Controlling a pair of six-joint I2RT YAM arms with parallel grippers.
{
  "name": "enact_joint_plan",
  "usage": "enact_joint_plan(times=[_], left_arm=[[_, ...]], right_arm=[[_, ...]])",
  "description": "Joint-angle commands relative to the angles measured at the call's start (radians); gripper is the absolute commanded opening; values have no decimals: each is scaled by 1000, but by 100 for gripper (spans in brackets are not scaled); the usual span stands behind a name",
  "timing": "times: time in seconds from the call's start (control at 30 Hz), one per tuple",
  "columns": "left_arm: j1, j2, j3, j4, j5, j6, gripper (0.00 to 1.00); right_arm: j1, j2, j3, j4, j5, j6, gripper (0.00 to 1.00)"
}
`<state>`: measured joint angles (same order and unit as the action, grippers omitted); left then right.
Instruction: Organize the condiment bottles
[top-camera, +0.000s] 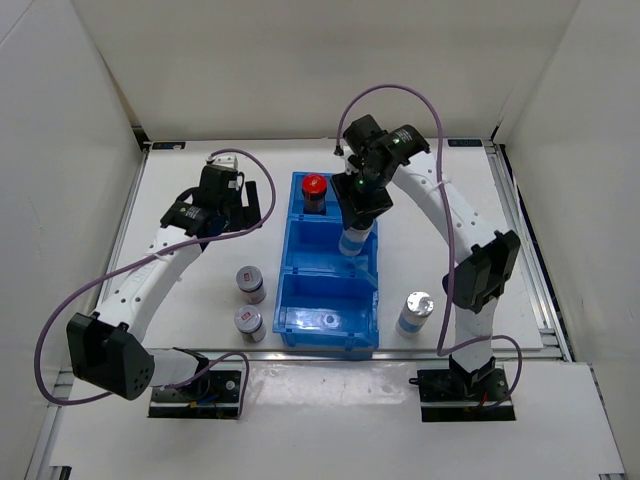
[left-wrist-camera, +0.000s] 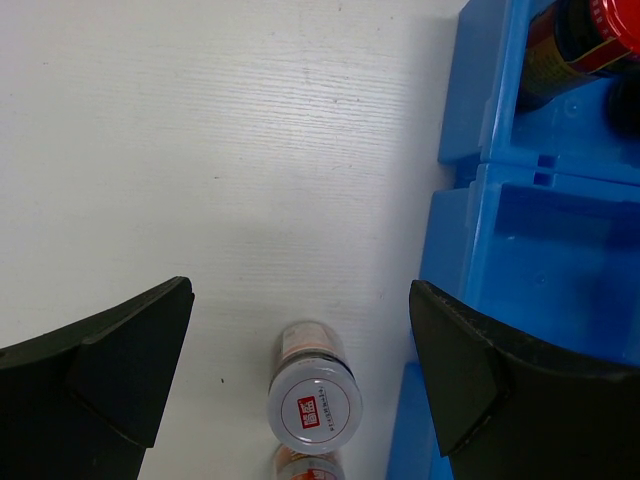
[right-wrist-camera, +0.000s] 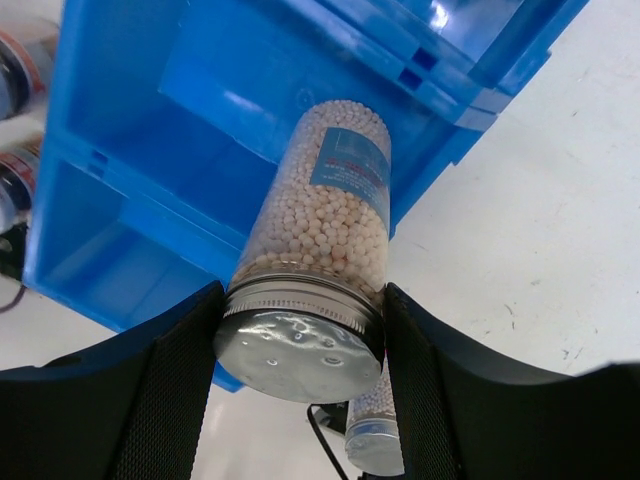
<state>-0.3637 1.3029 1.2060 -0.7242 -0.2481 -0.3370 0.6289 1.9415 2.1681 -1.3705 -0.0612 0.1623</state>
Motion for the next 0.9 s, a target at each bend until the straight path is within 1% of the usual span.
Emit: enact_joint_plan(times=[0.0,0.2,0.27,0.3,0.4,0.43,0.47,0.53,0.57,0.63,0.7,0.77,0.8,0.83,0.87], left_arm=[[-3,-45,-13,11,-16,9,100],[-3,-45,-13,11,-16,9,100],[-3,-45,-13,11,-16,0,100],[-3,-45,-13,11,-16,0,100],[-3,-45,-13,11,-7,0,100],[-3,-45,-13,11,-6,0,100],[-3,-45,-22,11,-6,0,100],[-3,-45,-22,11,-6,0,100],[-3,-45,-22,11,-6,0,100],[-3,-45,-31,11,-6,0,100],[-3,-45,-31,11,-6,0,100],[-3,-45,-31,11,-6,-10,100],[-3,-54,-40,20,-6,-10,100],[-3,-54,-40,20,-6,-10,100],[-3,-54,-40,20,-6,-10,100]], right_arm=[[-1,-59,-30,-130,-17,-20,5],[-1,-16,-117,-49,14,-29,9],[-14,5,-128,-35,26,-38,9],[-14,5,-128,-35,26,-38,10],[-23,31,-137,-26,6,-38,34],[-23,40,-146,-25,6,-47,39],[-23,40,-157,-16,6,-47,40],[-23,40,-157,-16,6,-47,49],[-23,40,-157,-16,6,-47,62],[-23,30,-157,-16,15,-47,65],[-23,30,-168,-16,44,-37,71],[-23,19,-177,-27,76,-23,81],[-23,4,-177,-39,92,-11,93],[-23,-24,-177,-39,122,2,100],[-23,-41,-188,-39,138,11,100]])
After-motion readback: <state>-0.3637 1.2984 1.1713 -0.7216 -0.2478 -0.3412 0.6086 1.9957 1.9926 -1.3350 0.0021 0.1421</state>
